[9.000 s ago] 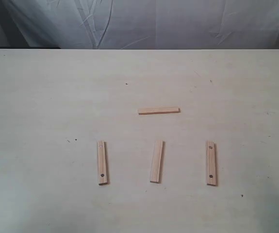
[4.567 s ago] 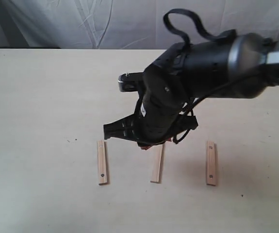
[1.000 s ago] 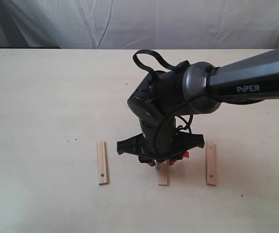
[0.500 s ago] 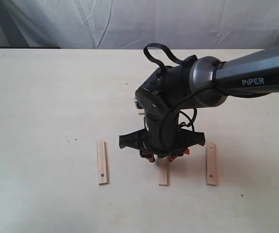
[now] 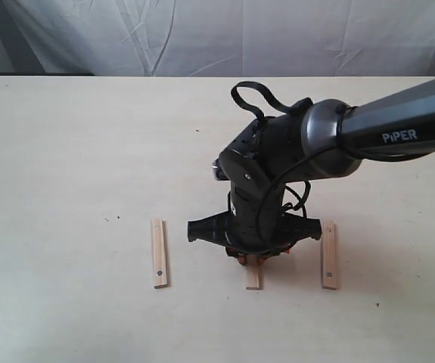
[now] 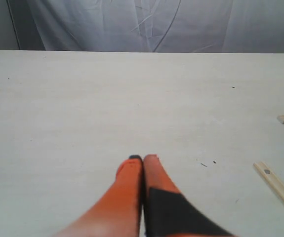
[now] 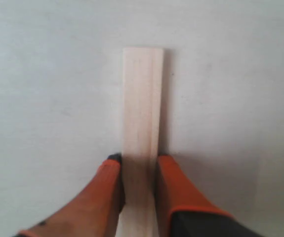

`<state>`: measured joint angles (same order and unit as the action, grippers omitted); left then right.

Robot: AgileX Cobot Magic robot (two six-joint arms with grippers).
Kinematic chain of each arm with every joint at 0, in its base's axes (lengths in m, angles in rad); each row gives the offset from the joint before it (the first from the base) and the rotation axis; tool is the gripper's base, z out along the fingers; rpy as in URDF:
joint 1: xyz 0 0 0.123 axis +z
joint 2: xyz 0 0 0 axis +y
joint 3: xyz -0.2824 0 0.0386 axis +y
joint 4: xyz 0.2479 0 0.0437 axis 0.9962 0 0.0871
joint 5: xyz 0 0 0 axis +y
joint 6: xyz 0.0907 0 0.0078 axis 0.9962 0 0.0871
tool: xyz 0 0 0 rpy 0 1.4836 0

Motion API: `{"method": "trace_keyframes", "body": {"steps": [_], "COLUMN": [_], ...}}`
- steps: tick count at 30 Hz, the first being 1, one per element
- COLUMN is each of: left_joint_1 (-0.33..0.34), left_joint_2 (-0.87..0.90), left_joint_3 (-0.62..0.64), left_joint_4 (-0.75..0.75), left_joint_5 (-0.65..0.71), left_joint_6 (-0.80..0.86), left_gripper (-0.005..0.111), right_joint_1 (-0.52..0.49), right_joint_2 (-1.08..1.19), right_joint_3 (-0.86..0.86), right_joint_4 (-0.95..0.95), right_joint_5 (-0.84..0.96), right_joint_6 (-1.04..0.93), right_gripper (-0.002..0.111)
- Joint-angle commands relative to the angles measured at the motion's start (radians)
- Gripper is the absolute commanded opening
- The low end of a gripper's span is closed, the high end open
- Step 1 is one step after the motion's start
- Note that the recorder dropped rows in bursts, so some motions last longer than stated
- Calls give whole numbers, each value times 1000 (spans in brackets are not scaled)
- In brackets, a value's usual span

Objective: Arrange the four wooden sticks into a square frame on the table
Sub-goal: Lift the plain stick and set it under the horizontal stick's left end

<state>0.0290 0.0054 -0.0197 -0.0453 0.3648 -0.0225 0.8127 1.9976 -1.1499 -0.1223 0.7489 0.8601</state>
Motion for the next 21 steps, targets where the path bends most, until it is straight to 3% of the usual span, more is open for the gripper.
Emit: {"method": "trace_keyframes", "body": {"steps": [1, 7, 10, 21], "left_joint_1": [0, 0, 0, 0], "left_joint_2": [-5, -5, -5, -5], "left_joint_3": [2, 2, 2, 2], "left_joint_4": [6, 6, 6, 6], "left_joint_5": [-6, -6, -6, -6], "left_joint_6": [0, 0, 0, 0], "left_gripper": [0, 0, 0, 0], "right_joint_1": [-5, -12, -61, -127], "right_joint_2": [2, 2, 71, 204], "right_joint_3": [4, -251, -352, -452], "right_joint_4": [-4, -11, 34, 34], "right_joint_5": [3, 85, 96, 80], "right_joint_6": [-8, -112, -106, -106], "right_gripper": [1, 0, 0, 0]}}
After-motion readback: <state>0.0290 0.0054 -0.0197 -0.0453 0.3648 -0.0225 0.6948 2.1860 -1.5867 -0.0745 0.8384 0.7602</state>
